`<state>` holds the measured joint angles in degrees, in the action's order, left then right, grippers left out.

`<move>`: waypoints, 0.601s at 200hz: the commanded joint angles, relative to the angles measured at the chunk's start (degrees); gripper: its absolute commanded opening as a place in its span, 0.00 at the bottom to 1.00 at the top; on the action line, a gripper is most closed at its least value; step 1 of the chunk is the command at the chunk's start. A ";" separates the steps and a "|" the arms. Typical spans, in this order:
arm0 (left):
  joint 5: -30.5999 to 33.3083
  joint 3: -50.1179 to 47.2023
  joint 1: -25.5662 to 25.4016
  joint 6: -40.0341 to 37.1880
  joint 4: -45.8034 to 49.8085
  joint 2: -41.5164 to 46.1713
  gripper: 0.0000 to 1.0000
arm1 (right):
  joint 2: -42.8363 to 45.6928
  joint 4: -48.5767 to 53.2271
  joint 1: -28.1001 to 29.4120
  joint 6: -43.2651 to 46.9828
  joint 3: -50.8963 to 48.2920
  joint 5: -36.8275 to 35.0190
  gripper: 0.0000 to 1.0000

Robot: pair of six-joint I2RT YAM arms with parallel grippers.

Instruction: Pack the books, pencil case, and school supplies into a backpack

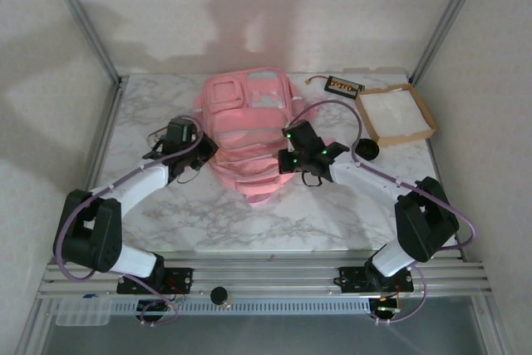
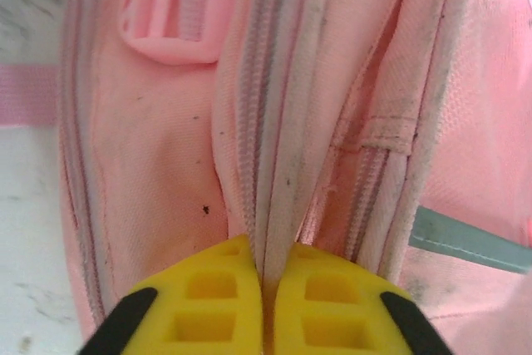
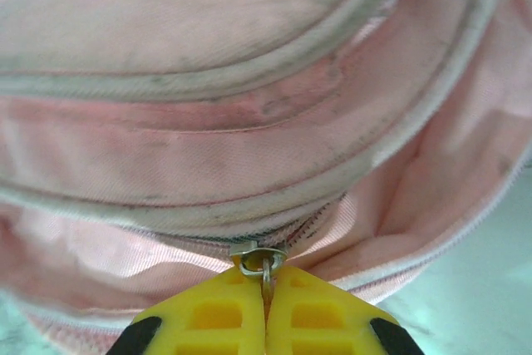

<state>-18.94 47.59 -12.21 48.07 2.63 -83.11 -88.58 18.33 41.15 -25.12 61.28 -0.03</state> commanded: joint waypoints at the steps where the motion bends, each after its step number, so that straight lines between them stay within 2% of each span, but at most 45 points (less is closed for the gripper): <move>1: 7.28 2.63 4.91 -3.68 0.40 0.39 0.38 | 0.60 -0.87 0.75 -5.00 0.45 0.15 0.00; 7: 5.78 1.42 4.91 -4.02 -1.10 2.19 0.54 | 0.52 -1.75 0.96 -5.52 0.24 0.13 0.00; 11: 4.47 0.28 4.91 -3.92 -2.32 3.45 0.61 | 0.32 -2.07 1.00 -5.70 0.20 0.05 0.00; 25: 0.88 -3.49 4.78 -2.89 -4.73 8.32 0.69 | -0.70 -1.99 1.04 -5.82 0.60 0.03 0.00; 56: 1.88 -10.35 0.52 6.49 -2.15 17.33 0.70 | -1.66 -2.39 2.65 -5.04 0.90 -0.38 0.00; 81: 6.17 -14.21 -7.85 18.46 -6.11 22.44 0.68 | -2.04 -2.27 3.24 -5.29 0.99 -0.84 0.00; 120: 11.60 -15.22 -20.37 34.55 -11.44 17.89 0.63 | -2.94 -3.44 3.26 -5.02 0.36 -0.21 0.00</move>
<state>-12.64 32.88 -27.46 69.36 -4.40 -62.41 -90.74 16.49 43.77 -29.45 61.28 -0.34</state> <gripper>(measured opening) 0.637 0.067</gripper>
